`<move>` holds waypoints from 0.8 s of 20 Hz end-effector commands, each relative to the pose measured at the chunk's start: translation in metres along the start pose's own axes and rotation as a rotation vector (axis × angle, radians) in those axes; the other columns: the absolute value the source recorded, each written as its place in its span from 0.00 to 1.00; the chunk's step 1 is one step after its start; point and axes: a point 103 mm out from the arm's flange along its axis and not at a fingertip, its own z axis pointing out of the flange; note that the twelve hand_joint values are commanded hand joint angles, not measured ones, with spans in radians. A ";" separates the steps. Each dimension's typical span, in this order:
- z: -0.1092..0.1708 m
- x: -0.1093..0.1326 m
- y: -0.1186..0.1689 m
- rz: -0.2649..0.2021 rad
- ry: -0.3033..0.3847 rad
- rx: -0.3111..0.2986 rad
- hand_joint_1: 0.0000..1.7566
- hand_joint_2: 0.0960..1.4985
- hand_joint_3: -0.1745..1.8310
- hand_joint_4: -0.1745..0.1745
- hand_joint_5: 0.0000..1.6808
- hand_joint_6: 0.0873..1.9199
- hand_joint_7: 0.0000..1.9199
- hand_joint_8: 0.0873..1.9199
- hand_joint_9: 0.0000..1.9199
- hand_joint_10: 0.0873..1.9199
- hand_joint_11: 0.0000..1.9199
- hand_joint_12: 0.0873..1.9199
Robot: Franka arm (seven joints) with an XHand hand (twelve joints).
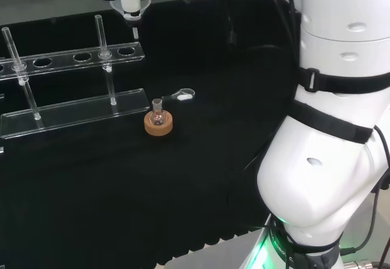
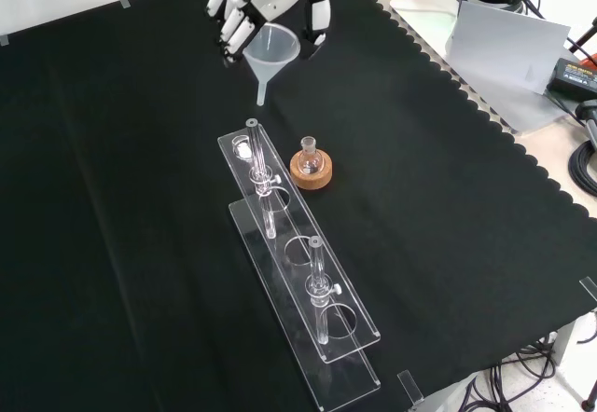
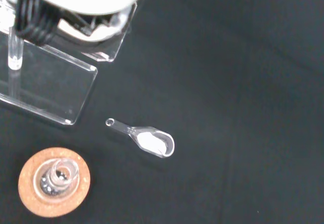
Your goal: Place the funnel on the round-bottom flask.
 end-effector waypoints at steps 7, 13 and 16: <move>0.029 -0.004 -0.064 0.061 0.036 0.041 0.62 0.36 0.48 0.62 0.44 0.42 0.38 0.31 0.55 0.18 0.30 0.64; 0.054 0.012 -0.082 0.078 0.034 0.070 0.62 0.35 0.49 0.62 0.44 0.42 0.38 0.31 0.55 0.18 0.30 0.64; 0.072 0.024 -0.082 0.068 0.038 0.098 0.62 0.35 0.49 0.62 0.44 0.42 0.38 0.32 0.55 0.18 0.30 0.64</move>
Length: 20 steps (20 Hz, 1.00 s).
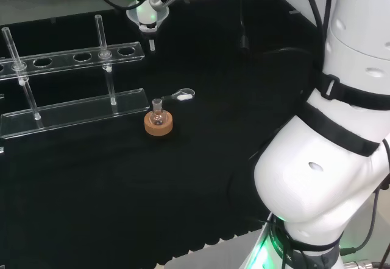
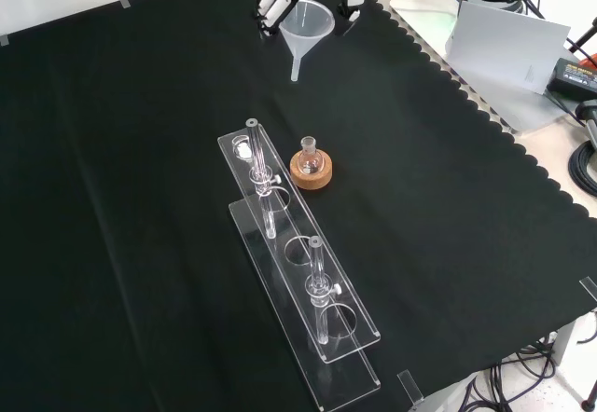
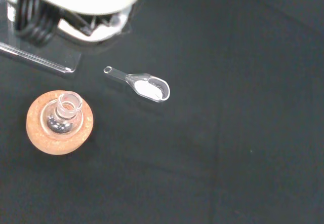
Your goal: Place the funnel on the round-bottom flask.
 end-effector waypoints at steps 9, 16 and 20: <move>0.074 0.054 0.008 -0.017 -0.015 0.105 0.62 0.36 0.49 0.62 0.44 0.42 0.38 0.32 0.55 0.18 0.30 0.64; 0.089 0.061 0.028 -0.040 -0.003 0.106 0.62 0.36 0.49 0.61 0.44 0.42 0.38 0.32 0.55 0.18 0.30 0.64; 0.094 0.060 0.036 -0.049 -0.005 0.109 0.62 0.36 0.49 0.61 0.44 0.42 0.38 0.32 0.55 0.18 0.30 0.64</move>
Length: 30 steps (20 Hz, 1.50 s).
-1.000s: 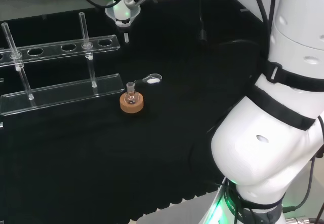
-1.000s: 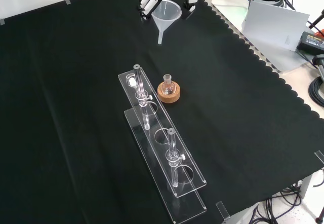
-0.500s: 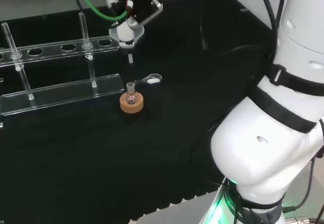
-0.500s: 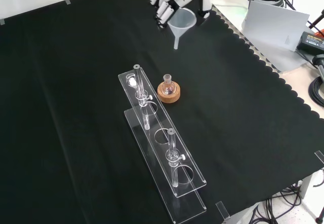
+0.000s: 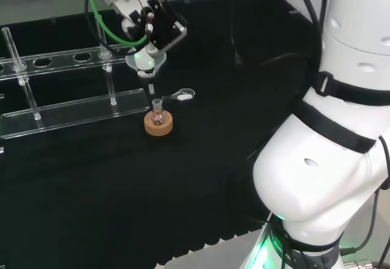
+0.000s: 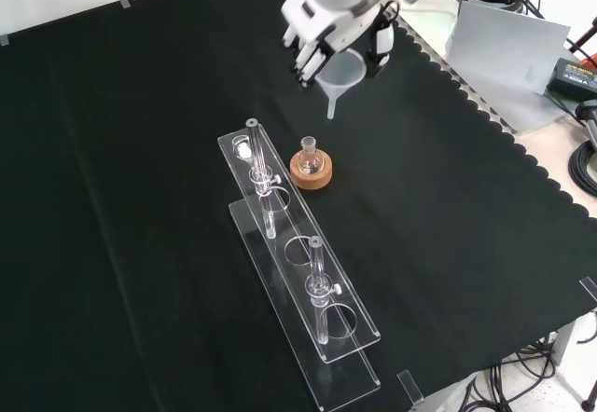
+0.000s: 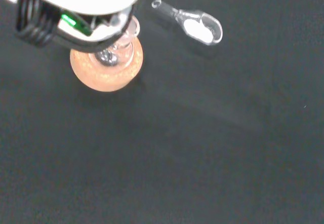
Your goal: Place the funnel on the round-bottom flask.
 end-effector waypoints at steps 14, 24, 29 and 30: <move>0.020 -0.011 0.049 0.001 0.024 0.015 0.62 0.36 0.49 0.61 0.44 0.42 0.39 0.32 0.55 0.18 0.30 0.64; 0.023 -0.006 0.059 -0.016 0.026 0.020 0.62 0.36 0.49 0.61 0.44 0.43 0.39 0.32 0.55 0.18 0.31 0.64; 0.025 -0.001 0.063 -0.023 0.024 0.033 0.62 0.37 0.49 0.60 0.45 0.43 0.39 0.32 0.55 0.18 0.31 0.63; 0.026 -0.001 0.064 -0.023 0.025 0.037 0.62 0.37 0.49 0.60 0.45 0.43 0.39 0.32 0.55 0.18 0.31 0.63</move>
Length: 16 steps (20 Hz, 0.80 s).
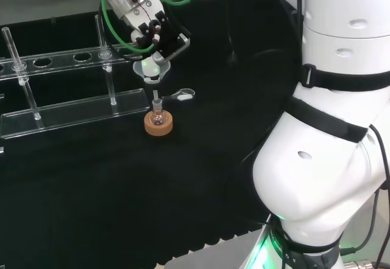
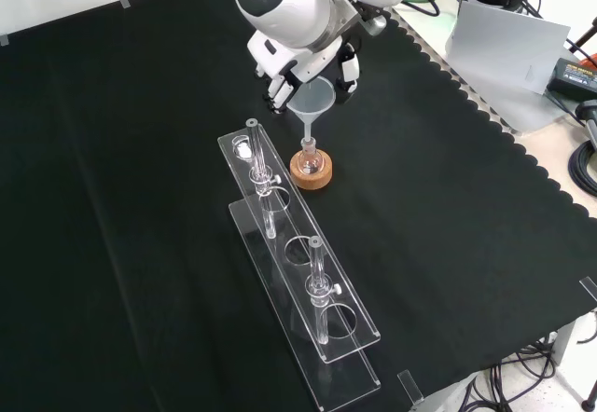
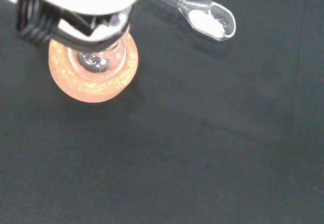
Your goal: Place the funnel on the round-bottom flask.
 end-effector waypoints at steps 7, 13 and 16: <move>0.006 0.001 0.004 0.000 -0.006 0.016 0.62 0.37 0.49 0.60 0.45 0.43 0.39 0.32 0.55 0.18 0.31 0.63; 0.010 0.005 0.007 -0.003 -0.016 0.014 0.62 0.37 0.49 0.60 0.45 0.43 0.39 0.32 0.55 0.18 0.31 0.63; 0.012 0.007 0.010 -0.010 -0.018 0.019 0.62 0.37 0.49 0.60 0.45 0.43 0.39 0.32 0.55 0.18 0.31 0.63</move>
